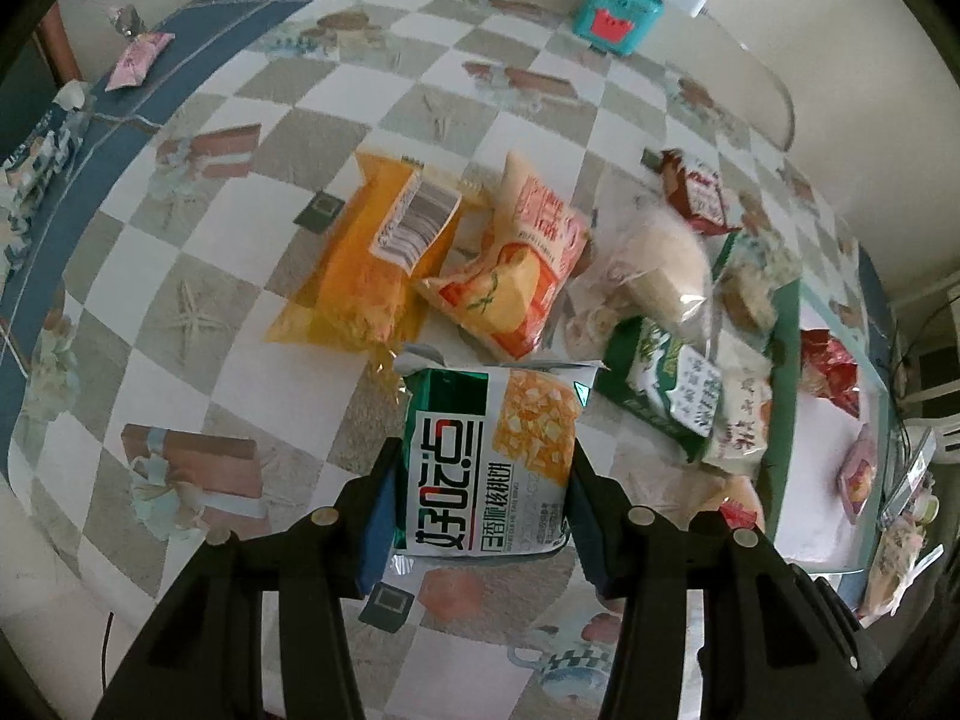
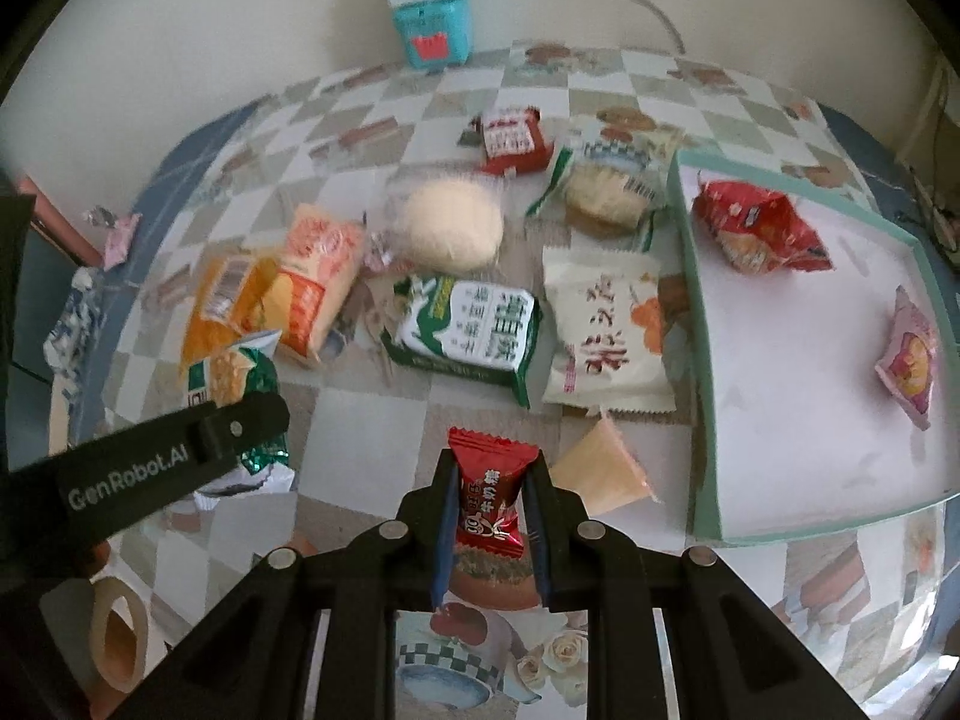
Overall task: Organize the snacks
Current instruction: 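Carry both items over the white tray and open both tools to release them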
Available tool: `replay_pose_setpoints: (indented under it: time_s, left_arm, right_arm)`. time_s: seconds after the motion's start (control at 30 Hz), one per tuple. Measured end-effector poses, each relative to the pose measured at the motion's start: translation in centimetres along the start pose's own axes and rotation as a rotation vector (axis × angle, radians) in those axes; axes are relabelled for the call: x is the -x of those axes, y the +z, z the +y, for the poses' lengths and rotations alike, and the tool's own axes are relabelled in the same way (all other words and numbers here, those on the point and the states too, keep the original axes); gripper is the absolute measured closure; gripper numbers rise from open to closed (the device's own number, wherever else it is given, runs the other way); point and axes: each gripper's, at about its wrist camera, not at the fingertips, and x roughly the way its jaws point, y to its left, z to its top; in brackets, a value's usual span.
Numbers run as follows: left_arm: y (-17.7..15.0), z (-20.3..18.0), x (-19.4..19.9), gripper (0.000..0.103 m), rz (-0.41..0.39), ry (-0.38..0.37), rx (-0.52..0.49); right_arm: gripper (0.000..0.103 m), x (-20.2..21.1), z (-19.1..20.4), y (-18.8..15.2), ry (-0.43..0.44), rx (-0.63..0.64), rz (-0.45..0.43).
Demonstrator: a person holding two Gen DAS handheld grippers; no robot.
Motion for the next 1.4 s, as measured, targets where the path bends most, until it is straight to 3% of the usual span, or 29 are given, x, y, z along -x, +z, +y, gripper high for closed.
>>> replay_pose_setpoints:
  time_s: [0.3,0.57,0.8,1.13,1.4]
  left_arm:
    - [-0.2,-2.2,2.9,0.051,-0.031,-0.03,-0.059]
    - [0.3,-10.4,1.8,0.051,-0.043,-0.041,-0.187]
    - [-1.1,-17.8,1.2,0.051,-0.022,-0.097,-0.338]
    - [-4.8,-26.5,-1.7,0.051,0.009,-0.122,-0.547]
    - [-4.9,-27.4,-3.1,0.051,0.019,-0.11,-0.572]
  right_arm:
    - [0.081,1.8,-3.9,0.7,-0.044,-0.117,-0.071]
    - [0.081,3.2,-12.1,0.5,-0.123,-0.357,-0.124]
    - [0.081,5.9,-19.3,-0.6,-0.215,-0.543,-0.185]
    - [0.081,7.5,-28.4,-1.9,-0.341,-0.669,-0.171]
    - [0.081,6.5,-31.6,-1.7,-0.4,-0.675,-0.125]
